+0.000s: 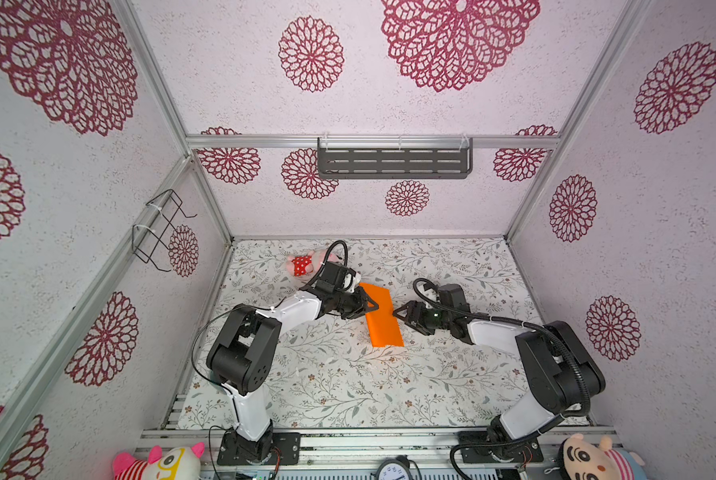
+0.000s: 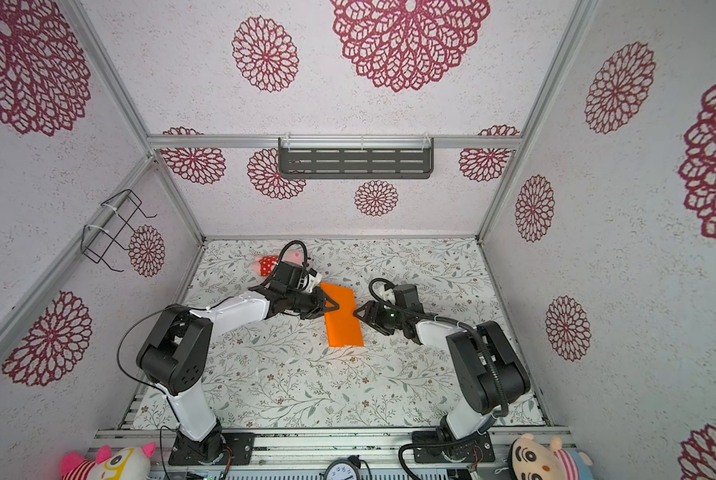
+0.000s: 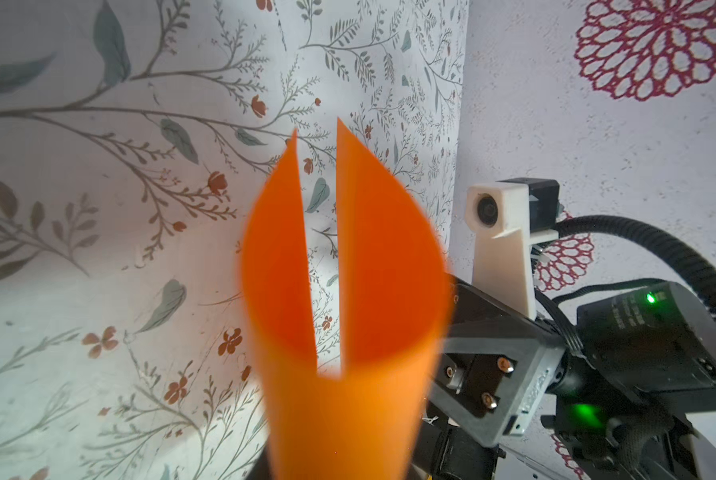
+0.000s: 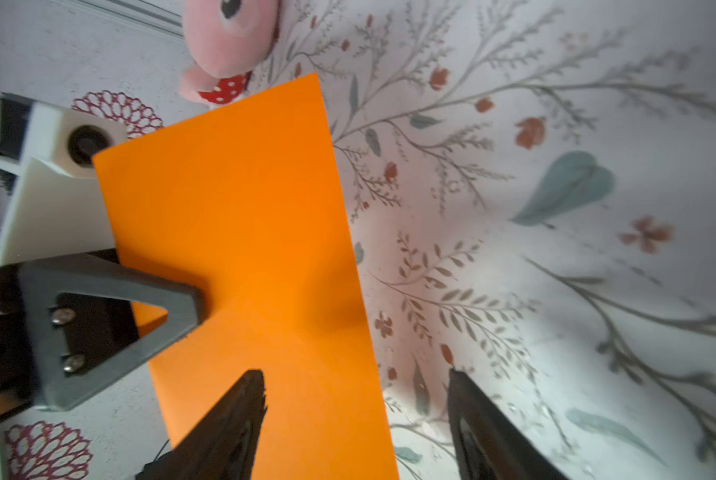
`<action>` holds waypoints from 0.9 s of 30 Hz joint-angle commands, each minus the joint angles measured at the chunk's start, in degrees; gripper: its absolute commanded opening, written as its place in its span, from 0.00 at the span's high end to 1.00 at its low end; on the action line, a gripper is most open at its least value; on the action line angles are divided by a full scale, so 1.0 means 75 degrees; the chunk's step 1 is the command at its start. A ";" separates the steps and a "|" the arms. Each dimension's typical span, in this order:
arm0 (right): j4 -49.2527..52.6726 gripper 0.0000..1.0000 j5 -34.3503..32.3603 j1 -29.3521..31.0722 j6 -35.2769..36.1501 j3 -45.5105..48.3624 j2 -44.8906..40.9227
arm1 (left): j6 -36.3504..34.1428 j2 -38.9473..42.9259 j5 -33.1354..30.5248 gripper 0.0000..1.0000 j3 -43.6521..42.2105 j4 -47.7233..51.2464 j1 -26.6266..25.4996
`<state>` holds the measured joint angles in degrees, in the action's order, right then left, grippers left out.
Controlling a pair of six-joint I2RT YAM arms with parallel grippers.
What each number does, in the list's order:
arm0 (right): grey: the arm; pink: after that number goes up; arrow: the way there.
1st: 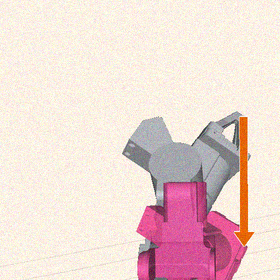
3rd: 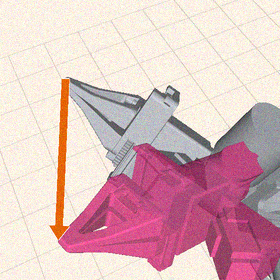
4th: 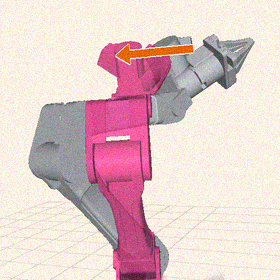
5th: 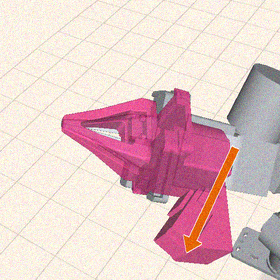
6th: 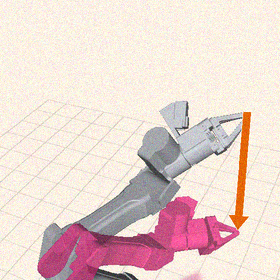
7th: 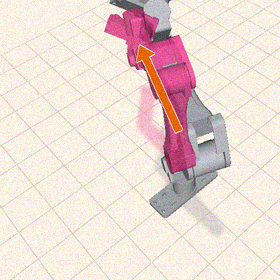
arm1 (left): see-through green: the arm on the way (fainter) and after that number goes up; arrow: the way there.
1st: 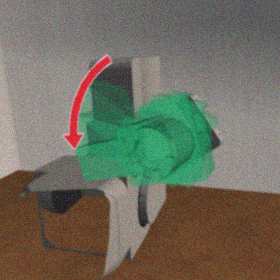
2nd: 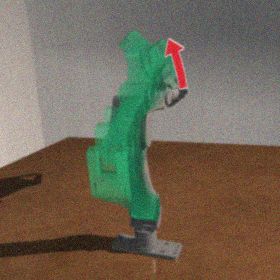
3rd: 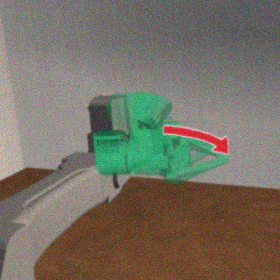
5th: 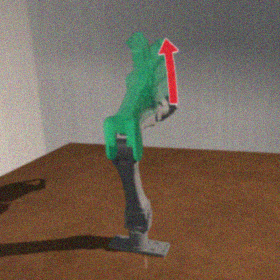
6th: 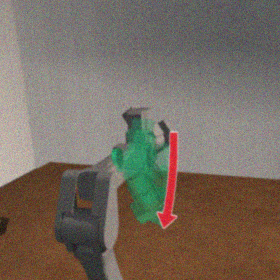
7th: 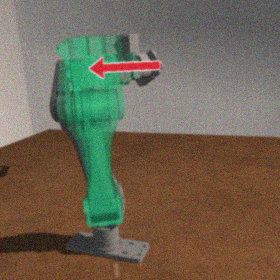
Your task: Fold a paper plane with a square sheet of paper (pick it up from the middle)
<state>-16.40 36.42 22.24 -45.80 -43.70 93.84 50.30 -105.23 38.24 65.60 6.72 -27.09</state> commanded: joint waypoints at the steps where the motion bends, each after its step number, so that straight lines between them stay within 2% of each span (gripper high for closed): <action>1: -0.0534 0.23 0.0788 0.0000 0.0303 -0.0496 0.0349 | -0.0007 0.0188 0.0488 0.78 -0.0176 -0.0627 0.0070; 5: -0.0739 0.23 0.1188 -0.0007 0.0240 -0.0781 0.0801 | 0.0125 0.0193 0.0690 0.78 -0.0306 -0.0907 0.0162; 8: -0.1059 0.27 0.1369 -0.0024 0.0067 -0.0755 0.0850 | 0.0050 0.0193 0.0663 0.77 -0.0367 -0.0828 0.0204; 17: -0.1040 0.58 0.1295 -0.0130 0.0118 -0.0470 0.0468 | -0.0373 -0.0014 0.0570 0.76 -0.0287 -0.0284 0.0316; 22: -0.0931 0.84 0.1226 -0.0135 0.0130 -0.0453 0.0379 | -0.0513 -0.0093 0.0495 0.73 -0.0206 -0.0066 0.0330; 24: -0.0972 0.90 0.1224 -0.0136 0.0039 -0.0457 0.0372 | -0.0530 -0.0120 0.0440 0.68 -0.0193 -0.0021 0.0331; 27: -0.1001 0.95 0.1069 -0.0138 -0.0173 -0.0437 0.0312 | -0.0520 -0.0184 0.0287 0.55 -0.0169 0.0060 0.0331</action>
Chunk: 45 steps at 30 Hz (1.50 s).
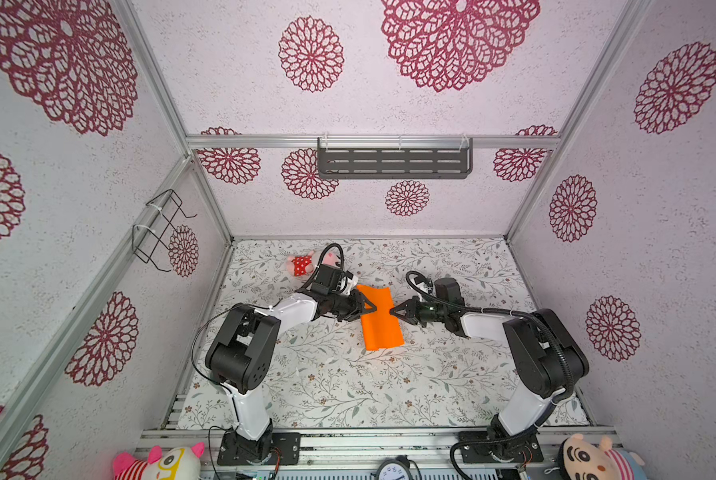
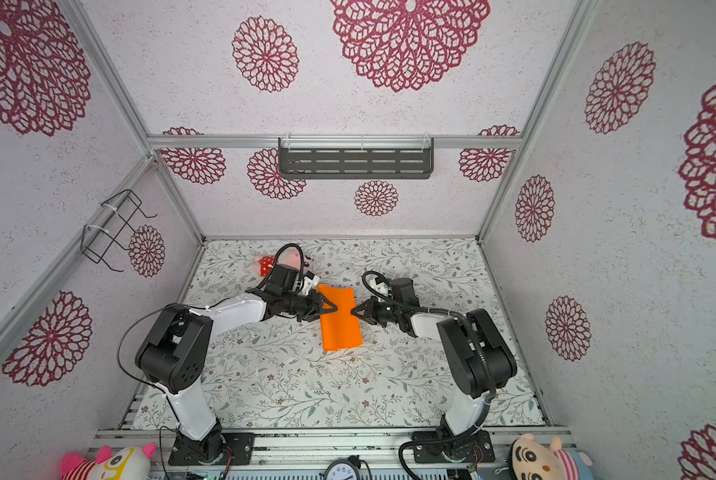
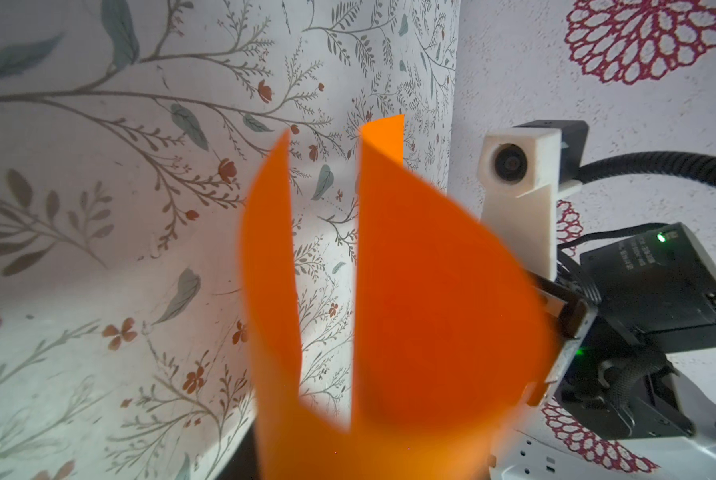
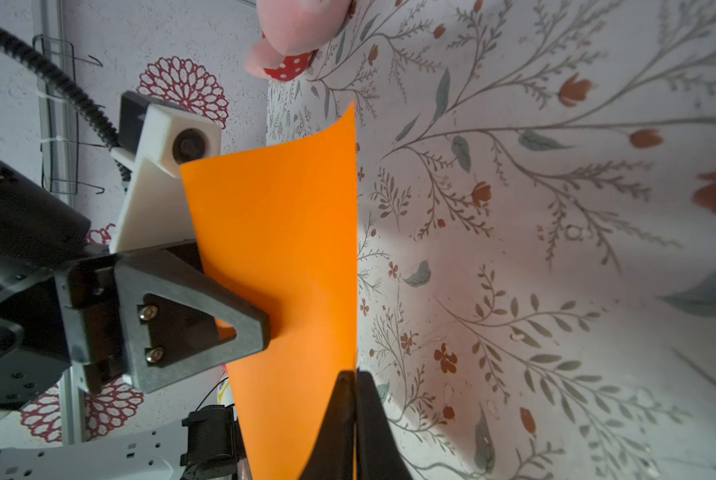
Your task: Fold a paper plane with a square sheet of paper (pick it up from the middle)
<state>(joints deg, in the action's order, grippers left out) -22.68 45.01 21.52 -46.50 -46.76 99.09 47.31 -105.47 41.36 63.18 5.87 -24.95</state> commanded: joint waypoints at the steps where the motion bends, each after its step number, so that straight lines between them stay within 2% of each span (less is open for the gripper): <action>1: -0.0221 0.95 -0.0116 -0.0023 -0.0191 -0.0009 -0.0422 | -0.0120 -0.0152 -0.0238 0.49 0.0143 0.0204 0.0045; 7: -0.0173 0.95 -0.0478 0.0149 -0.0678 -0.0081 -0.0547 | -0.0022 -0.0153 -0.0939 0.28 -0.0013 0.0380 0.0135; 12: 0.0249 0.95 -0.0954 0.0450 -0.0758 -0.0372 -0.0362 | -0.0053 -0.0012 -0.1341 0.17 -0.0187 0.0499 0.0200; 19: 0.0040 0.95 -0.1287 0.0739 -0.1109 -0.0693 0.0115 | -0.0077 0.0192 -0.1848 0.10 -0.0534 0.0687 0.0397; 24: -0.0108 0.95 -0.1196 0.1037 -0.1204 -0.1089 0.0551 | -0.0132 0.0446 -0.2178 0.02 -0.0693 0.0914 0.0529; 29: -0.0292 0.95 -0.1250 0.1128 -0.1270 -0.1227 0.0604 | -0.0113 0.0867 -0.2361 0.03 -0.0885 0.1049 0.0611; 33: 0.0263 0.95 -0.1341 0.1127 -0.0930 -0.1512 0.0568 | -0.0186 0.1263 -0.2646 0.02 -0.0923 0.1310 0.0621; 37: 0.0081 0.95 -0.1293 0.1240 -0.1174 -0.1599 0.0878 | -0.0210 0.1463 -0.3009 0.00 -0.1096 0.1442 0.0685; 45: 0.0030 0.95 -0.1622 0.1550 -0.1555 -0.1933 0.1521 | -0.0149 0.1284 -0.2562 0.11 -0.1161 0.1372 0.0731</action>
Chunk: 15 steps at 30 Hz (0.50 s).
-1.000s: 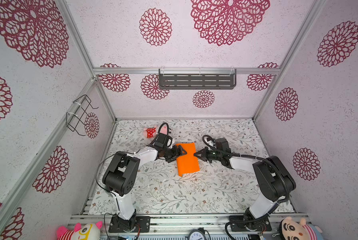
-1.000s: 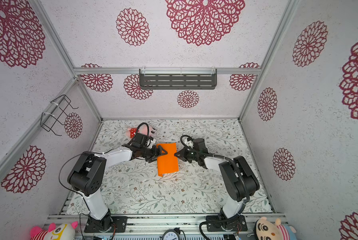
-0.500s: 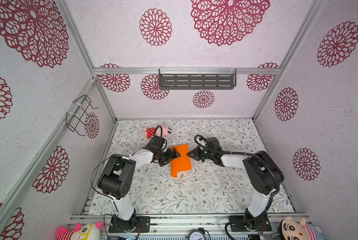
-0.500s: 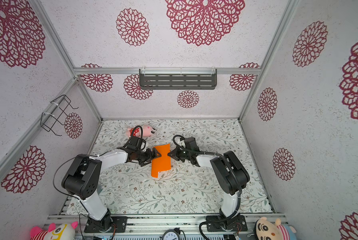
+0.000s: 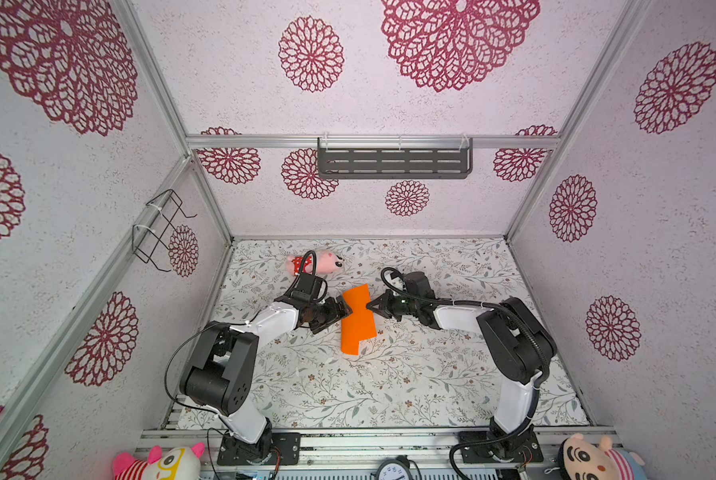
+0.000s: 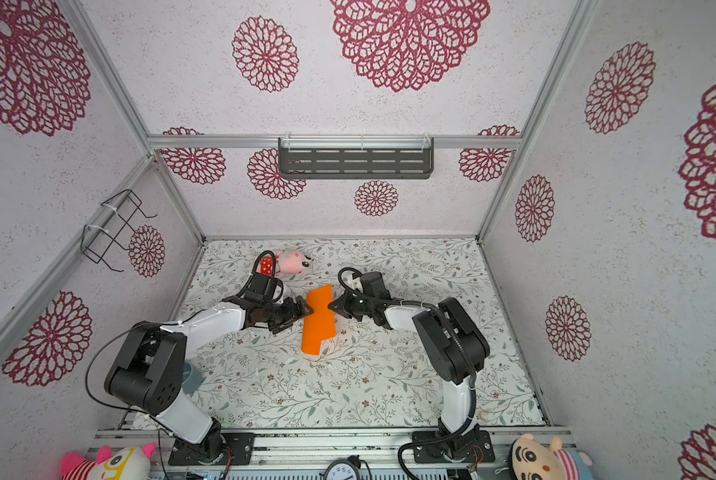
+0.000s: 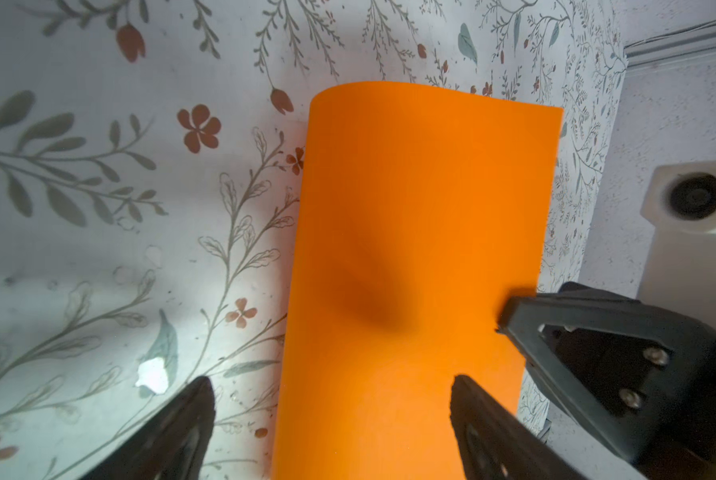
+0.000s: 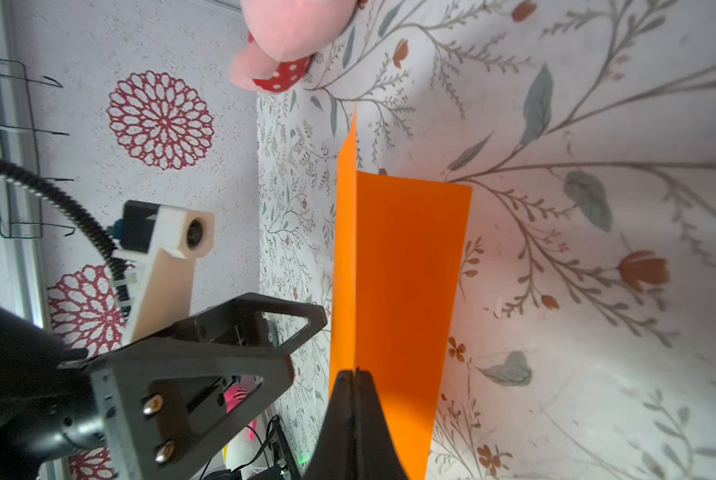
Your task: Fold a paper plane with a square sheet of paper (pick it up from the middle)
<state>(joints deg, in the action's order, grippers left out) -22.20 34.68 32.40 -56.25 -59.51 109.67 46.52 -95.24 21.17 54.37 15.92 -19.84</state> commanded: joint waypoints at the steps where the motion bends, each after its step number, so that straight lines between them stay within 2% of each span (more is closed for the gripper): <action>1: -0.0076 0.95 -0.0291 0.0119 -0.0342 -0.0251 0.0194 | -0.0075 -0.0117 0.0148 0.11 0.0038 0.0072 0.0055; 6: -0.0432 0.94 -0.0532 0.0305 -0.0859 -0.0279 0.0519 | -0.0340 -0.0387 0.0226 0.15 0.0267 0.0375 0.0020; 15: -0.0366 0.92 -0.0578 0.0513 -0.0960 -0.0594 0.0946 | -0.0809 -0.0933 -0.0063 0.23 0.0831 0.1217 -0.0107</action>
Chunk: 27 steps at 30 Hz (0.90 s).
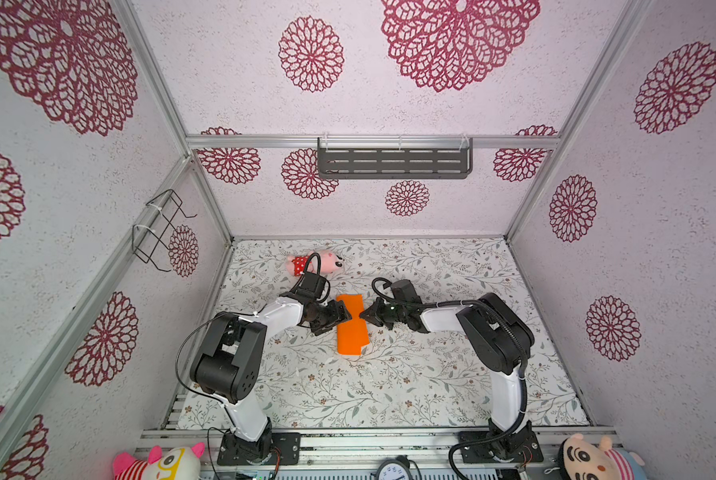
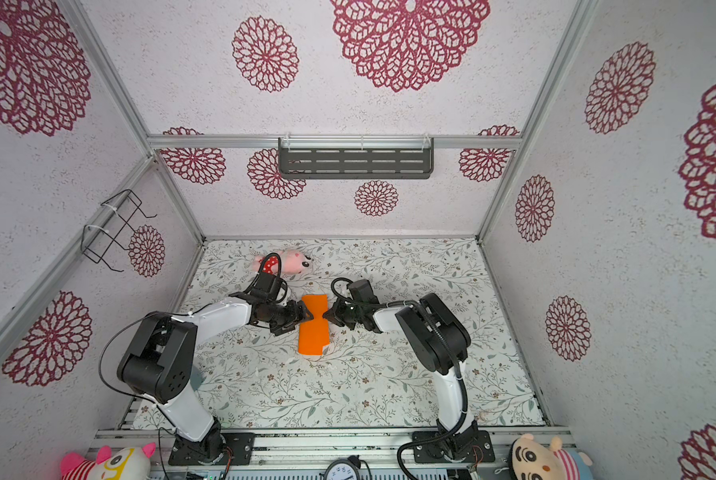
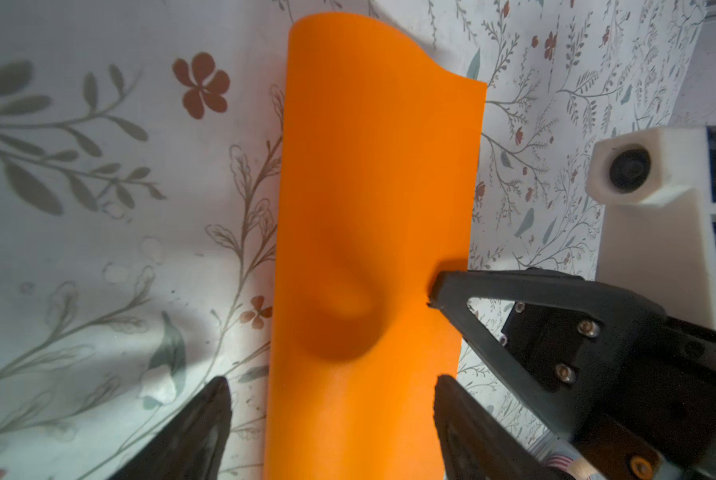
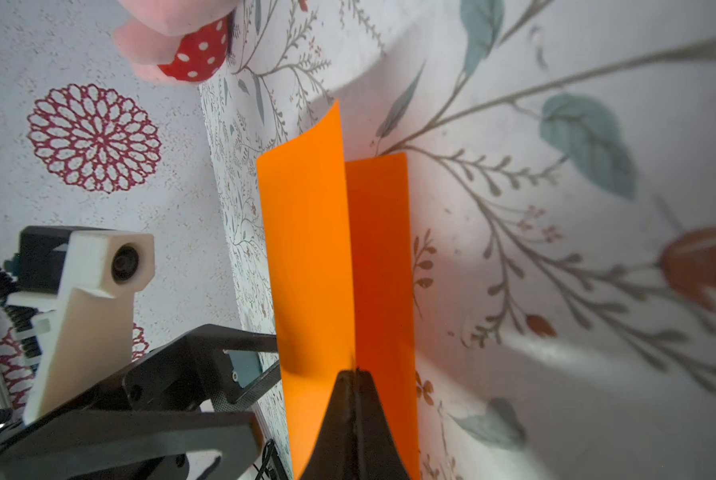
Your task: Fold a paper plane with a square sheet of paper (pick it up from the middle)
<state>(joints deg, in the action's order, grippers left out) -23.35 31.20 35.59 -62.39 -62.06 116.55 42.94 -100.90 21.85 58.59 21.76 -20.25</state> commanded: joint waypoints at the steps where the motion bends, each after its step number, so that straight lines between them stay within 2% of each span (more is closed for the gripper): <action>1: -0.0214 0.92 -0.0121 0.0094 -0.0165 -0.0256 0.0057 | -0.0373 -0.0226 -0.0195 0.24 0.0323 0.0530 -0.0065; 7: -0.0187 0.87 -0.0123 0.0129 -0.0181 -0.0256 0.0104 | -0.0604 -0.0488 -0.0288 0.36 0.0542 0.0772 -0.0101; 9: -0.0062 0.86 -0.0128 0.0129 -0.0106 -0.0268 0.0083 | -0.0679 -0.0550 -0.0320 0.42 0.0579 0.0834 -0.0101; 14: 0.0479 0.77 -0.0379 0.0097 0.0288 -0.0274 -0.0165 | -0.0930 -0.0636 -0.0427 0.54 0.0626 0.0976 -0.0112; 21: 0.1004 0.61 -0.0866 0.0025 0.0735 -0.0100 -0.0706 | -0.1220 -0.0744 -0.0355 0.58 0.0708 0.1140 -0.0112; 27: 0.0986 0.57 -0.1156 -0.0011 0.0877 0.0112 -0.0973 | -0.1207 -0.0816 -0.0370 0.57 0.0684 0.1209 -0.0112</action>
<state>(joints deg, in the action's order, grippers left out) -16.53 24.91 35.83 -57.84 -61.76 112.18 35.07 -105.71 19.51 62.96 29.82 -20.75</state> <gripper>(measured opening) 0.429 0.430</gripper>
